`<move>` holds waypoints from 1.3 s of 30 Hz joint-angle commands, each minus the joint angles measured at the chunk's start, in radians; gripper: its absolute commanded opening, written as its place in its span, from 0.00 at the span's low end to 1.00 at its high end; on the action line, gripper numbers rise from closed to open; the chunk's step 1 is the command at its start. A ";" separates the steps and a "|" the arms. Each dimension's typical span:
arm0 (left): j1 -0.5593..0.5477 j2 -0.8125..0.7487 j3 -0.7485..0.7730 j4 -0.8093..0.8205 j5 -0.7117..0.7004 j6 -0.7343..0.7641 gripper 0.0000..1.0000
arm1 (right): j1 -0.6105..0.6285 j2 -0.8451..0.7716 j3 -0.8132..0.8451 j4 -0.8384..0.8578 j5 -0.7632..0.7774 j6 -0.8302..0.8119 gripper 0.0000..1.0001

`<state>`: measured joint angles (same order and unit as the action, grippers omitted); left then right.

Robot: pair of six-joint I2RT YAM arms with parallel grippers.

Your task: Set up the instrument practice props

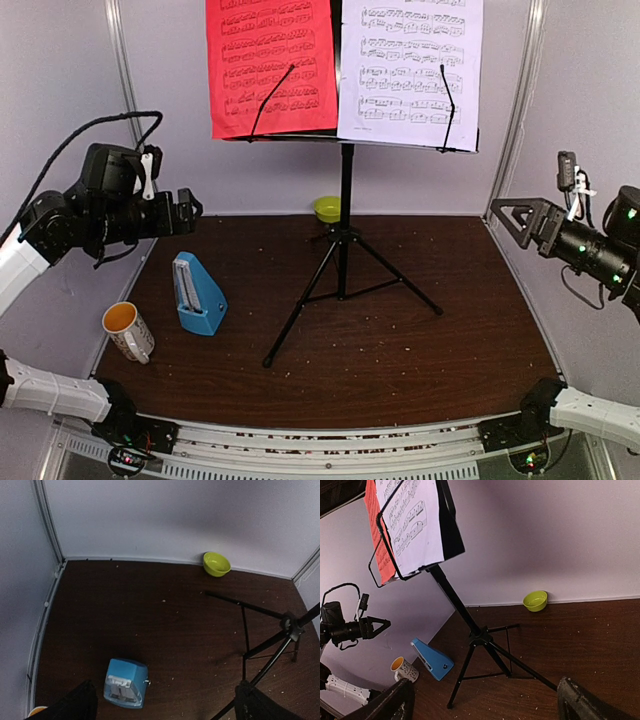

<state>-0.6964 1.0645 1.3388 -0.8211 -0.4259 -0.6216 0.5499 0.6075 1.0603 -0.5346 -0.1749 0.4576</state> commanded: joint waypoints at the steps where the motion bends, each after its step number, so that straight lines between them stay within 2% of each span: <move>1: 0.062 -0.017 -0.083 -0.134 0.034 -0.058 0.98 | -0.006 -0.034 -0.051 -0.005 -0.008 0.025 1.00; 6: 0.154 0.022 -0.150 -0.087 0.143 0.035 0.98 | -0.005 -0.022 -0.068 -0.042 -0.018 -0.019 1.00; 13: 0.210 0.185 -0.114 -0.020 0.219 0.201 0.98 | -0.006 0.014 -0.103 0.015 -0.023 0.007 1.00; 18: 0.217 0.288 -0.082 -0.032 0.225 0.251 0.96 | -0.005 0.051 -0.114 0.049 -0.046 0.037 1.00; 23: 0.228 0.336 -0.105 -0.017 0.229 0.301 0.93 | -0.005 0.075 -0.135 0.044 0.027 0.089 1.00; 29: 0.239 0.343 -0.184 0.059 0.292 0.348 0.81 | -0.005 0.136 -0.129 0.017 0.017 0.119 1.00; 39: 0.238 0.299 -0.188 0.036 0.259 0.361 0.46 | -0.005 0.140 -0.135 0.057 -0.057 0.081 1.00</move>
<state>-0.4530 1.3964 1.1584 -0.8005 -0.1963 -0.2756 0.5491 0.7567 0.9283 -0.5045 -0.2016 0.5529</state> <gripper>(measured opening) 0.527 0.999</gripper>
